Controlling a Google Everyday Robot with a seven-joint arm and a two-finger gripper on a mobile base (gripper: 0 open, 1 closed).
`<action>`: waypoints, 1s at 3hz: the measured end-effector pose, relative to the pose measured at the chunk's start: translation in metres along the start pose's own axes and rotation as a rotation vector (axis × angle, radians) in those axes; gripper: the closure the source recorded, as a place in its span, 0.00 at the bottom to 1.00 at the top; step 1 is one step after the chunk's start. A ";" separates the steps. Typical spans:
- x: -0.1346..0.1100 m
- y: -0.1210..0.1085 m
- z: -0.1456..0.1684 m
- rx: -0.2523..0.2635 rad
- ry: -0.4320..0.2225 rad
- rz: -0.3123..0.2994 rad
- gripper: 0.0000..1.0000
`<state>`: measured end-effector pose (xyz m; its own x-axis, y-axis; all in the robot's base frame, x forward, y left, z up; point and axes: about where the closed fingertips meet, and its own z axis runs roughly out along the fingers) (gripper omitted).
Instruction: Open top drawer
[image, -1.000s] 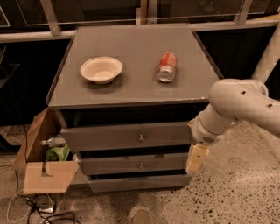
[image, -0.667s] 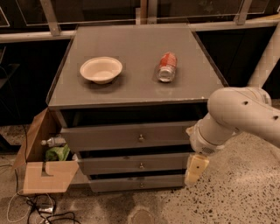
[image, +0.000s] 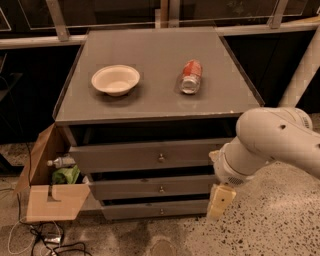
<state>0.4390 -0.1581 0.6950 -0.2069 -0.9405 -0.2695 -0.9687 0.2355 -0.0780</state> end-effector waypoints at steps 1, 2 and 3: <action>-0.015 0.038 -0.009 0.008 -0.015 -0.001 0.00; -0.029 0.078 -0.020 0.018 -0.021 -0.010 0.00; -0.029 0.078 -0.020 0.018 -0.021 -0.010 0.00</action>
Offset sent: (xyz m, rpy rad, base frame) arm -0.0868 0.0489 0.0240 0.0210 -0.0245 0.0076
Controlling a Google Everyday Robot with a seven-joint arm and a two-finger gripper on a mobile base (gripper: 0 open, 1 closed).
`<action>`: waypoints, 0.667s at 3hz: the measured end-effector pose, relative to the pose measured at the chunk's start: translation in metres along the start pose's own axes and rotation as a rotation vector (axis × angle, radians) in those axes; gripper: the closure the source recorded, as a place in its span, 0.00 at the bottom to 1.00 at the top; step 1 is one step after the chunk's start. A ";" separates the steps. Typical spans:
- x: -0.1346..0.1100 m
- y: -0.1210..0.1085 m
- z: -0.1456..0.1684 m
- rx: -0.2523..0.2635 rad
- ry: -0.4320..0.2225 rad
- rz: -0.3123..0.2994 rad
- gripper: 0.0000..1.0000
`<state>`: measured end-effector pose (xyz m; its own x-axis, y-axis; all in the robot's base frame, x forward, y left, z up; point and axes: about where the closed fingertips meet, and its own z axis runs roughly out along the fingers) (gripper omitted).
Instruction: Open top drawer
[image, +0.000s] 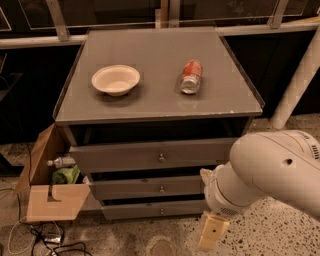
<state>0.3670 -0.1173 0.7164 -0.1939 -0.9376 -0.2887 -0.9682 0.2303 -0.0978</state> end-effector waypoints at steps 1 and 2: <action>-0.003 -0.029 0.016 0.025 -0.015 0.004 0.00; -0.008 -0.059 0.036 0.050 -0.037 0.000 0.00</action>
Offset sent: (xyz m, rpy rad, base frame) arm 0.1137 0.0066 -0.0524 0.0562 -0.0939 -0.0127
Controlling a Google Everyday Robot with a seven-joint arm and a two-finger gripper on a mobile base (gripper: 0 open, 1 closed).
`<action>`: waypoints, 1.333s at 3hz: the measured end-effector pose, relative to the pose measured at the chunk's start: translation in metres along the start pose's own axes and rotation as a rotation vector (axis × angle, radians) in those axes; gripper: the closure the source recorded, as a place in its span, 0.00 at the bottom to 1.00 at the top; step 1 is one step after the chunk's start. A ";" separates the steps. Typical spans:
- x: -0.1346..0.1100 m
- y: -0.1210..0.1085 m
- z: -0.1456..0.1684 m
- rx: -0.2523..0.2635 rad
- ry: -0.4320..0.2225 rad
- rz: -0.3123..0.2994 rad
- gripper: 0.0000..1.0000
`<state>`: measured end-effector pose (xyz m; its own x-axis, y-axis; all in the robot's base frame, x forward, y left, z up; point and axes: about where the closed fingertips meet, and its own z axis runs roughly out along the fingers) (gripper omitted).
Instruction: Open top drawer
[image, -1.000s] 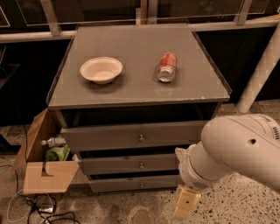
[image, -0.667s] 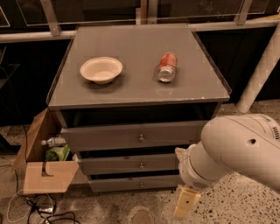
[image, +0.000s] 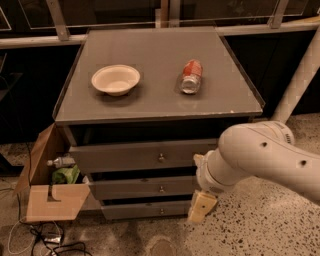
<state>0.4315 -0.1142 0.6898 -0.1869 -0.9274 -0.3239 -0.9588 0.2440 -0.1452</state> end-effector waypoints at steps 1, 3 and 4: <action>-0.001 -0.034 0.034 0.000 -0.013 -0.016 0.00; -0.002 -0.042 0.028 0.019 -0.015 -0.019 0.00; -0.003 -0.065 0.026 0.047 -0.013 -0.023 0.00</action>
Offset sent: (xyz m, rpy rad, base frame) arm 0.0607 -0.0005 -0.0404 0.0105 -0.0032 0.0202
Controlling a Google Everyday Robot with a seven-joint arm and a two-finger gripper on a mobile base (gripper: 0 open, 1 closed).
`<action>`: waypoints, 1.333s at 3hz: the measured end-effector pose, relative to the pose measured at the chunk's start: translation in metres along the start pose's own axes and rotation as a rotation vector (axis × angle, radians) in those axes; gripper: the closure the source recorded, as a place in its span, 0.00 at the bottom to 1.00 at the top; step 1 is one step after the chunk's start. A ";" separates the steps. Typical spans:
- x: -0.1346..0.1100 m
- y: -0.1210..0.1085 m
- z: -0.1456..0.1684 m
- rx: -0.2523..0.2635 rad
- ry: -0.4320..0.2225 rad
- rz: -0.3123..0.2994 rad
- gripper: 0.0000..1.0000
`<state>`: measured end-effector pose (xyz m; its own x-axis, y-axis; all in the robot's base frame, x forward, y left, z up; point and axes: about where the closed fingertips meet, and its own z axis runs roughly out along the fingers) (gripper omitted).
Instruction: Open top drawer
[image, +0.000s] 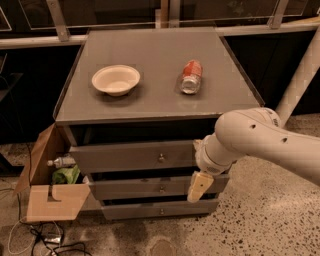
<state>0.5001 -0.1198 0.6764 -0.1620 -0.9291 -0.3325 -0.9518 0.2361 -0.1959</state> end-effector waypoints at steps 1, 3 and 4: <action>0.005 -0.013 0.014 -0.001 0.008 0.011 0.00; 0.023 -0.044 0.041 -0.007 0.031 0.016 0.00; 0.029 -0.036 0.051 -0.038 0.044 0.024 0.00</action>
Offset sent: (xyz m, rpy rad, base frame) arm 0.0530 -0.0169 -0.0423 -0.0125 0.0196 -0.0311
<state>0.5426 -0.1403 0.6270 -0.1955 -0.9350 -0.2959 -0.9564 0.2485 -0.1532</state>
